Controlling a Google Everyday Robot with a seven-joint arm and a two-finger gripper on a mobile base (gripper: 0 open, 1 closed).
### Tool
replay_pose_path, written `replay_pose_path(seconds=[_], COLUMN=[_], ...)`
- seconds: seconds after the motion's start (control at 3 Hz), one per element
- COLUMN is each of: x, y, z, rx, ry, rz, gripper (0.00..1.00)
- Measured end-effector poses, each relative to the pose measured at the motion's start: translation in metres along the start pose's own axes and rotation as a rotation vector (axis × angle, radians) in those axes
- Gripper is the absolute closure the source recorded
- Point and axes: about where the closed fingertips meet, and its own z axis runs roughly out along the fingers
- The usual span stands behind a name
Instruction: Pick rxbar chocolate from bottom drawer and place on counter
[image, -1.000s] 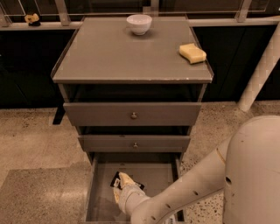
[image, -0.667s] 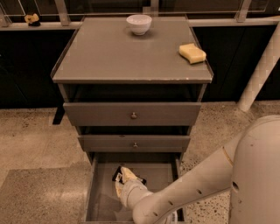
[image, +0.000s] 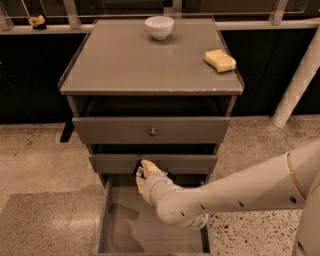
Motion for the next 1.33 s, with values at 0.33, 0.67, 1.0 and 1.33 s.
replay_pose_path(seconds=[0.33, 0.67, 1.0, 1.33], x=[0.0, -0.016, -0.074, -0.131], y=[0.0, -0.008, -0.018, -0.052], z=[0.0, -0.006, -0.026, -0.065], rx=[0.0, 0.001, 0.011, 0.086], ry=[0.0, 0.02, 0.01, -0.031], rz=[0.0, -0.051, -0.249, -0.369], gripper=[1.0, 1.0, 1.0, 1.0])
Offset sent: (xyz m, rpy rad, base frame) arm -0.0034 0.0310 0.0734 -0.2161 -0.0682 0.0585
